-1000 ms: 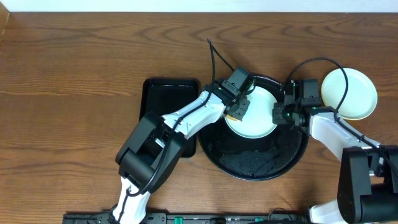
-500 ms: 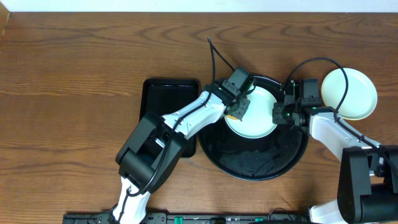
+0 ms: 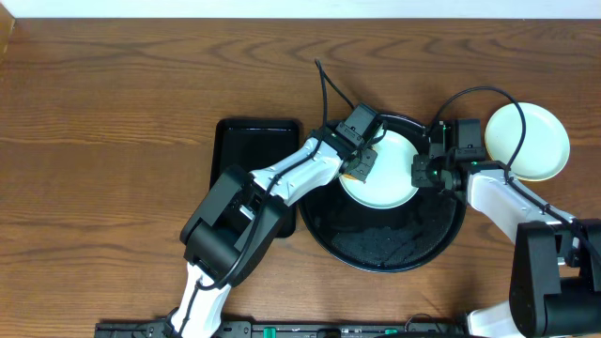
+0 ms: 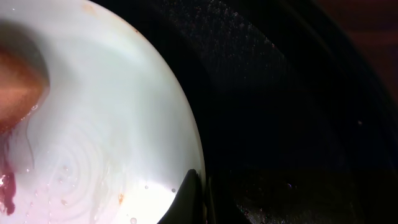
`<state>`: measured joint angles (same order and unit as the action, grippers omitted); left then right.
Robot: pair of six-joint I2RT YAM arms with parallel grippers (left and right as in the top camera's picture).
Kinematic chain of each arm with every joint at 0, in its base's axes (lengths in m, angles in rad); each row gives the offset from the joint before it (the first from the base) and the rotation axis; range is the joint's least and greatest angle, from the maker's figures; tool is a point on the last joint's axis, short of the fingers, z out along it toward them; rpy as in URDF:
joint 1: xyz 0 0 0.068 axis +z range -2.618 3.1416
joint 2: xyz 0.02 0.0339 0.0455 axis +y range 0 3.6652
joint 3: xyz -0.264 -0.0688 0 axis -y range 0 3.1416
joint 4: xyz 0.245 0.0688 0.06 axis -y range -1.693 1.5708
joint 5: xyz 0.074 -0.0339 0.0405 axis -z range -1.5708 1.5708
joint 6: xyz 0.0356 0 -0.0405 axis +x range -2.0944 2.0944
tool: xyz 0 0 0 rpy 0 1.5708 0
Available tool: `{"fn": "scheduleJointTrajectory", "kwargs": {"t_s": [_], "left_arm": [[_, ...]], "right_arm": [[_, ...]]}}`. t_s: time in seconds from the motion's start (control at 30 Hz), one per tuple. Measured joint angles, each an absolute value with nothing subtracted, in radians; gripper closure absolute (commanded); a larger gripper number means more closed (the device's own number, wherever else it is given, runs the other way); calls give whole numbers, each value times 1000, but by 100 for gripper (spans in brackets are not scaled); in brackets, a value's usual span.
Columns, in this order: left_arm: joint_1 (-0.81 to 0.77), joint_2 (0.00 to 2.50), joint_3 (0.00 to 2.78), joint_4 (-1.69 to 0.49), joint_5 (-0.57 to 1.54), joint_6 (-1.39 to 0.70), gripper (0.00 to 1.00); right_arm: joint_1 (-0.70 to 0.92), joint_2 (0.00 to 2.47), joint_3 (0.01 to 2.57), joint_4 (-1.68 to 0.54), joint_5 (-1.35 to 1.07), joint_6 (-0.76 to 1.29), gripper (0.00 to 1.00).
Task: Clean dirty plates on tray and stack at the side
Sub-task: 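Scrub the red stain on the green plate with the sponge, then return the sponge with the left gripper to the black rectangular tray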
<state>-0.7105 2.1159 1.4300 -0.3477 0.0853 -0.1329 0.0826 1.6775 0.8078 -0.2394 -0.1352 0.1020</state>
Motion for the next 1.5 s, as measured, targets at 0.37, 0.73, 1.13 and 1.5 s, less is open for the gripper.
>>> {"fn": "scheduleJointTrajectory", "kwargs": {"t_s": [0.37,0.73,1.13,1.5], "left_arm": [[-703,2116,1435,-386,187,-133,92],[-758,2116,1435,-389,231,-133,92],[-723,2116,1435,-324,480,-139,92],[-456,1799,1456,-350,519,-189,92]], "right_arm": [[83,1678,808,-238,-135,102,99],[83,1678,808,-238,-135,102,99],[83,1678,808,-237,-135,102,99],[83,1678,808,-237,-136,102,99]]}}
